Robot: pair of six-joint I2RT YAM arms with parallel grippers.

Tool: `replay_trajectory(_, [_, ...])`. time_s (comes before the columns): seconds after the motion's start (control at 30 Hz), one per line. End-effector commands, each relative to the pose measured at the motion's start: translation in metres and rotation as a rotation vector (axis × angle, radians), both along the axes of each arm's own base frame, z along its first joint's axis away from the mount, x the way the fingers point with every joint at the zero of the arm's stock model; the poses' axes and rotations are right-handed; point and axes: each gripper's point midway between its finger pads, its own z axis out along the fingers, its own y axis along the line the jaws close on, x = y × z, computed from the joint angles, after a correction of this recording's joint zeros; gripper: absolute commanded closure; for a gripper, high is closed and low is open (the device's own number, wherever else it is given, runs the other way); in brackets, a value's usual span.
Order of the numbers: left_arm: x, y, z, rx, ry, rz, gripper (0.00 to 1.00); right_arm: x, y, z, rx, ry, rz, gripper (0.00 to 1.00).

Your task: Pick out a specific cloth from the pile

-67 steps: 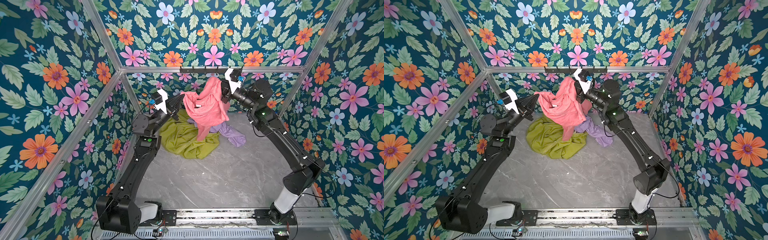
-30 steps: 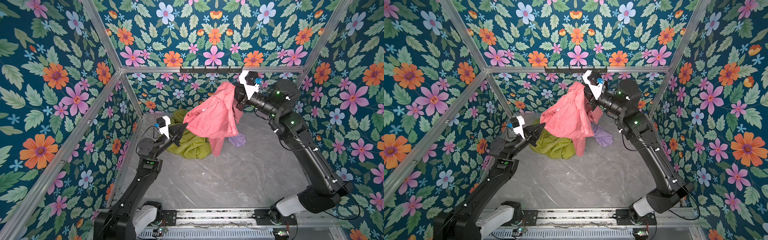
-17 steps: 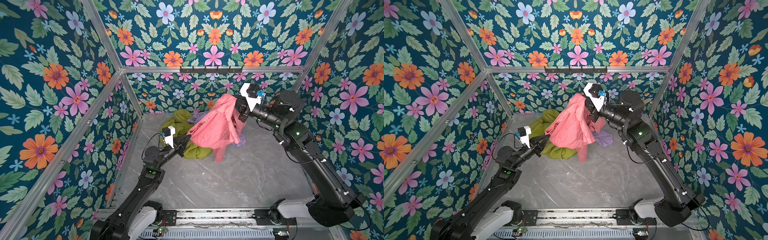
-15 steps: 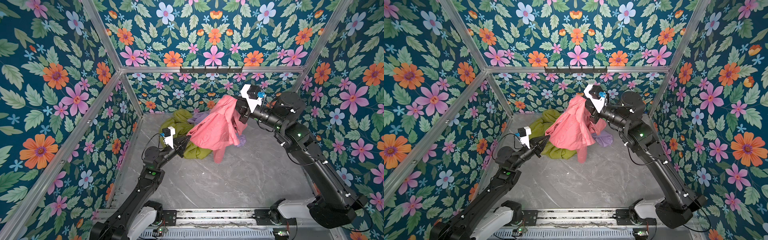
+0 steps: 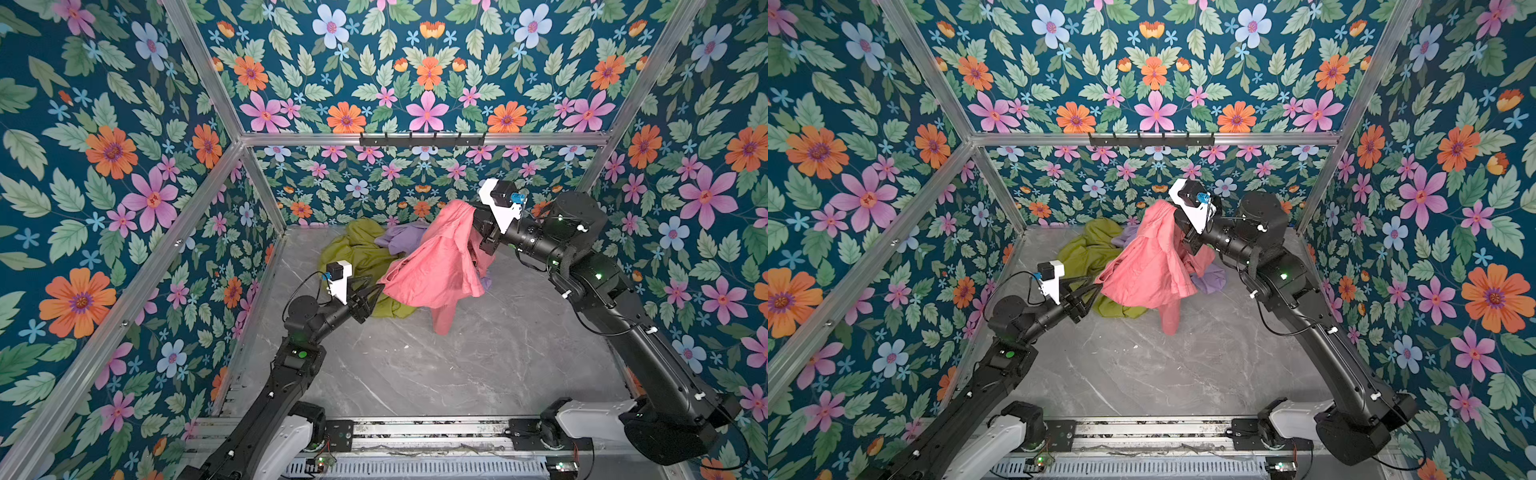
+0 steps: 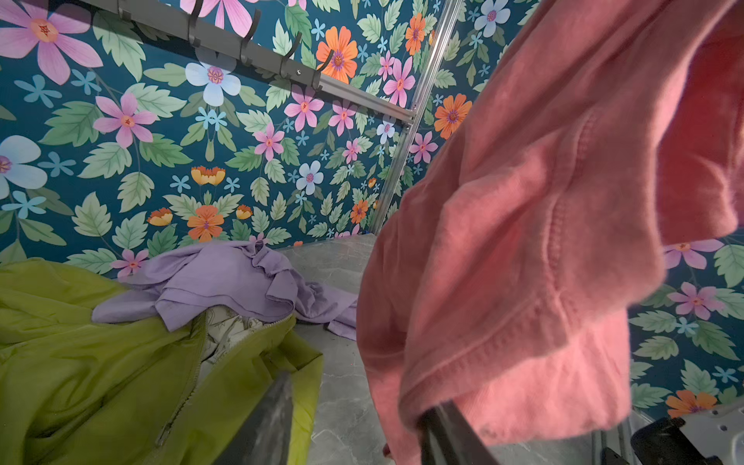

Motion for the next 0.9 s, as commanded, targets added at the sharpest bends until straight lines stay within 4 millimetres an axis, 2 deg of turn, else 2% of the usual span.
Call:
replay_trajectory(0.0, [-0.002,0.002,0.004,0.023,-0.030,0.011,0.45,0.000,-0.002,0.009,0.017,-0.034,-0.016,1.00])
replay_trajectory(0.2, [-0.006,0.009,0.016,0.059,-0.089,0.050,0.42,0.004,-0.005,0.004,-0.004,-0.031,-0.038,1.00])
replay_trajectory(0.33, [-0.010,0.006,0.021,0.055,-0.098,0.021,0.42,0.006,-0.004,0.002,-0.010,-0.026,-0.045,1.00])
replay_trajectory(0.57, [-0.014,0.012,0.029,0.049,-0.132,0.054,0.29,0.021,-0.004,-0.003,-0.037,-0.006,-0.089,1.00])
replay_trajectory(0.87, [-0.021,0.010,0.046,0.069,-0.188,0.035,0.28,0.030,0.001,-0.007,-0.051,0.000,-0.092,1.00])
